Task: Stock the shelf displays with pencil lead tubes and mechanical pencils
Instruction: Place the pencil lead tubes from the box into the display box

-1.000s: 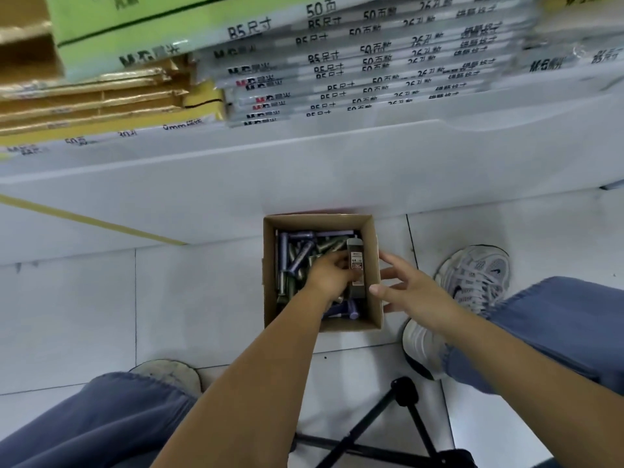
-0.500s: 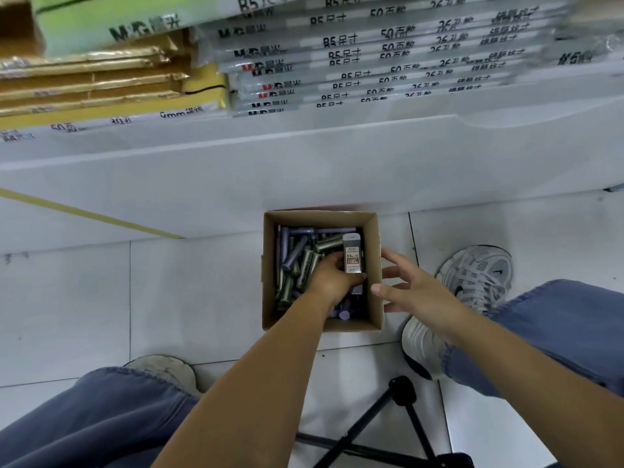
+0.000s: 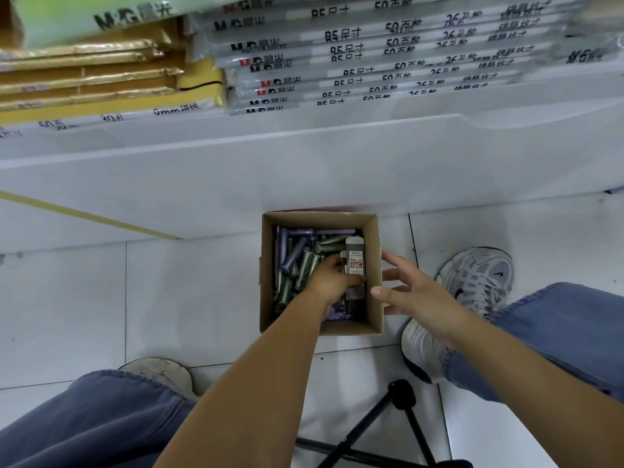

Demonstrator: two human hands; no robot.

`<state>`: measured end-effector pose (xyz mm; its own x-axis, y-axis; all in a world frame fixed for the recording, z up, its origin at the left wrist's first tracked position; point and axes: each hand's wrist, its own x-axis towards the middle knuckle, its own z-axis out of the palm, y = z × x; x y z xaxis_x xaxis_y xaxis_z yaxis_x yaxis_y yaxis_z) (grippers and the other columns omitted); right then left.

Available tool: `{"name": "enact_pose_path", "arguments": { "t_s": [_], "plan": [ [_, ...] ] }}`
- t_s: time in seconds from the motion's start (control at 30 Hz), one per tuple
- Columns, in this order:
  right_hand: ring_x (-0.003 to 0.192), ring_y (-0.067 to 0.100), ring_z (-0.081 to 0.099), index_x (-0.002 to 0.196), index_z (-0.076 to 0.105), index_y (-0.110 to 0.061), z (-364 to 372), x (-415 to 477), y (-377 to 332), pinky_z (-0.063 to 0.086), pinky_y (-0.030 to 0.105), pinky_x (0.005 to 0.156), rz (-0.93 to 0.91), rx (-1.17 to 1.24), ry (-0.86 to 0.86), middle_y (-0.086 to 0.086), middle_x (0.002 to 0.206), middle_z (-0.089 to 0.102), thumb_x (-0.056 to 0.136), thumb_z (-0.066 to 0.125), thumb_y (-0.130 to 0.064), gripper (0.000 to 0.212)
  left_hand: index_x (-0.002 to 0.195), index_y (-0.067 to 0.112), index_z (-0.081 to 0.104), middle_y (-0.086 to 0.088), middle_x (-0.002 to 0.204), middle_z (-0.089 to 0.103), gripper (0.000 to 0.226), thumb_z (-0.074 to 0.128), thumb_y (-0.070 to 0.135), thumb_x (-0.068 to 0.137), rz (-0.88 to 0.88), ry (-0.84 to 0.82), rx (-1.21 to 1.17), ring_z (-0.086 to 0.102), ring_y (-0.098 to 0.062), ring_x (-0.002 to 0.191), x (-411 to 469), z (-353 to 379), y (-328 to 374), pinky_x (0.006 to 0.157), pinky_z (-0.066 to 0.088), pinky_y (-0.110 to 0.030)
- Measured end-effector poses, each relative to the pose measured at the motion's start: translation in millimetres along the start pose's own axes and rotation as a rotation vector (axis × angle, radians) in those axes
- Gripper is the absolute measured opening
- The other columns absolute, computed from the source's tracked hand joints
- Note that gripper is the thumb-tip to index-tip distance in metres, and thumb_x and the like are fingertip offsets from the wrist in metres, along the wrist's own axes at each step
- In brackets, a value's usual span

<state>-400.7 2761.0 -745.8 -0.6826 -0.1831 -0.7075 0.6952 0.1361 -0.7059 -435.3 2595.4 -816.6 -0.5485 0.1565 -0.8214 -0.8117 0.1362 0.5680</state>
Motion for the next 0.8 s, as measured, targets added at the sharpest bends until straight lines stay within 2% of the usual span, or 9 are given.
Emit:
{"name": "enact_pose_path", "arguments": {
  "t_s": [0.07,0.13,0.2,0.33,0.43,0.6,0.8],
  "plan": [
    [0.098,0.014,0.067,0.122,0.045,-0.057,-1.2,1.0,1.1,0.058,0.026,0.076,-0.001,0.001,-0.001,-0.006,0.122,0.055,0.084,0.073,-0.025,0.058,0.131,0.015,0.058,-0.007,0.119,0.071,0.053,0.077,0.008,0.083,-0.018,-0.029,-0.032,0.069,-0.022,0.103,1.1,-3.3,-1.2,0.081,0.059,-0.03],
    [0.098,0.013,0.067,0.117,0.047,-0.06,-2.0,1.2,2.1,0.058,0.027,0.076,0.001,0.014,-0.005,-0.005,0.122,0.055,0.083,0.074,-0.025,0.056,0.133,0.014,0.056,-0.007,0.122,0.07,0.056,0.078,0.009,0.082,-0.029,-0.052,-0.067,0.068,-0.023,0.109,1.8,-4.4,-3.2,0.097,0.055,-0.04],
    [0.098,0.015,0.068,0.117,0.048,-0.059,-2.3,1.7,3.0,0.057,0.028,0.077,-0.002,0.027,-0.003,-0.004,0.123,0.056,0.082,0.074,-0.024,0.056,0.134,0.014,0.054,-0.009,0.124,0.069,0.059,0.078,0.006,0.081,-0.03,-0.055,-0.09,0.066,-0.025,0.112,2.6,-3.2,-4.7,0.101,0.052,-0.044],
    [0.098,0.015,0.068,0.118,0.048,-0.059,-2.3,1.4,3.7,0.058,0.029,0.08,-0.009,0.028,0.0,-0.004,0.124,0.055,0.083,0.074,-0.023,0.056,0.134,0.014,0.053,-0.01,0.123,0.069,0.059,0.077,0.001,0.081,-0.025,-0.061,-0.142,0.066,-0.027,0.112,4.4,-0.9,-7.0,0.101,0.052,-0.047],
    [0.098,0.013,0.068,0.116,0.048,-0.061,-1.0,0.7,2.7,0.057,0.026,0.077,-0.01,0.029,-0.001,-0.007,0.123,0.055,0.083,0.074,-0.024,0.056,0.133,0.017,0.055,-0.006,0.12,0.071,0.058,0.078,0.007,0.08,-0.013,-0.071,-0.112,0.068,-0.024,0.109,4.1,-3.3,-7.5,0.098,0.054,-0.044],
    [0.099,0.014,0.067,0.117,0.048,-0.06,-1.5,0.8,2.3,0.057,0.026,0.077,-0.002,0.027,0.001,-0.007,0.123,0.055,0.083,0.074,-0.025,0.055,0.131,0.017,0.056,-0.006,0.113,0.073,0.056,0.077,0.01,0.079,-0.012,-0.038,-0.127,0.07,-0.026,0.104,4.9,-1.1,-6.6,0.097,0.054,-0.049],
    [0.099,0.012,0.067,0.12,0.047,-0.059,-1.0,1.1,2.6,0.056,0.023,0.074,-0.006,0.027,-0.002,-0.008,0.123,0.054,0.082,0.074,-0.027,0.057,0.134,0.017,0.055,-0.008,0.12,0.07,0.049,0.069,0.015,0.087,-0.025,-0.078,-0.148,0.066,-0.029,0.112,-1.7,-1.9,1.0,0.1,0.051,-0.053]
  ]
}}
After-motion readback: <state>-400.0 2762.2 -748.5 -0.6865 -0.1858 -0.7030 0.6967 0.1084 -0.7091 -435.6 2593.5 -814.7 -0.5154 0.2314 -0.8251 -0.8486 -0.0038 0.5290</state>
